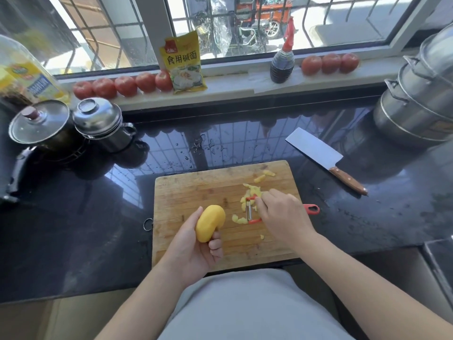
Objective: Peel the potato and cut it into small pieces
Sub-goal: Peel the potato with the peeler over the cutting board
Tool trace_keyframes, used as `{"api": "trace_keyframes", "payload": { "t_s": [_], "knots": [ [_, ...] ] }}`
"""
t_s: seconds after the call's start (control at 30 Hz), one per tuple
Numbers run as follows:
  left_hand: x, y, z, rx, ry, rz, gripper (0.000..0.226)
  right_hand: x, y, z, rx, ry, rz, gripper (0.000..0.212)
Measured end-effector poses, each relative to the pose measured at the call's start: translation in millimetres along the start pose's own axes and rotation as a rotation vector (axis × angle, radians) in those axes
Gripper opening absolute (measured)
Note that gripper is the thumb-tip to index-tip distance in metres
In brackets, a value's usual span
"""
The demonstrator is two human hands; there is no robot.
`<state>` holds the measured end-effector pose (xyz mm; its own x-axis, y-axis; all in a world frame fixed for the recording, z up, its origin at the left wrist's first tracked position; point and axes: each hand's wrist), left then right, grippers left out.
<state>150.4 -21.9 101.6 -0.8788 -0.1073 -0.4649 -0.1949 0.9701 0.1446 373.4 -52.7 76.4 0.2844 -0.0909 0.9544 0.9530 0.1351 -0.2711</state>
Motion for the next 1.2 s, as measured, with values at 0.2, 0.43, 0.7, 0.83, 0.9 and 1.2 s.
{"api": "trace_keyframes", "payload": {
  "t_s": [0.2,0.43,0.7,0.83,0.9,1.2],
  "knots": [
    [-8,-4,2,-0.100,0.077,0.095,0.039,23,-33,18,0.373,0.210,-0.044,0.038],
    [-11,-2,3,-0.237,0.110,0.205,0.030,25,-37,23,0.417,0.238,-0.131,0.038],
    [0,-2,0,-0.176,0.118,0.202,0.025,-4,-7,35,0.472,0.126,-0.154,0.036],
    [5,3,-10,-0.139,0.071,0.217,0.026,-18,30,28,0.274,-0.168,-0.401,0.023],
    [10,8,-14,-0.079,0.013,0.149,0.029,-21,37,24,0.173,-0.235,-0.392,0.043],
    [50,27,-4,0.004,-0.030,-0.015,0.029,-13,-20,44,0.121,0.127,-0.024,0.040]
  ]
}}
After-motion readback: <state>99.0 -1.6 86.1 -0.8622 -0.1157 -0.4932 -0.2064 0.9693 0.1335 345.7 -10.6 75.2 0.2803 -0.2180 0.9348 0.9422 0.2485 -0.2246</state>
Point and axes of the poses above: each hand's wrist, its own z-axis towards the middle knuckle, its own x-axis out of the back of the hand, y = z × x, and after that the axes turned 12 degrees about x, right-handed
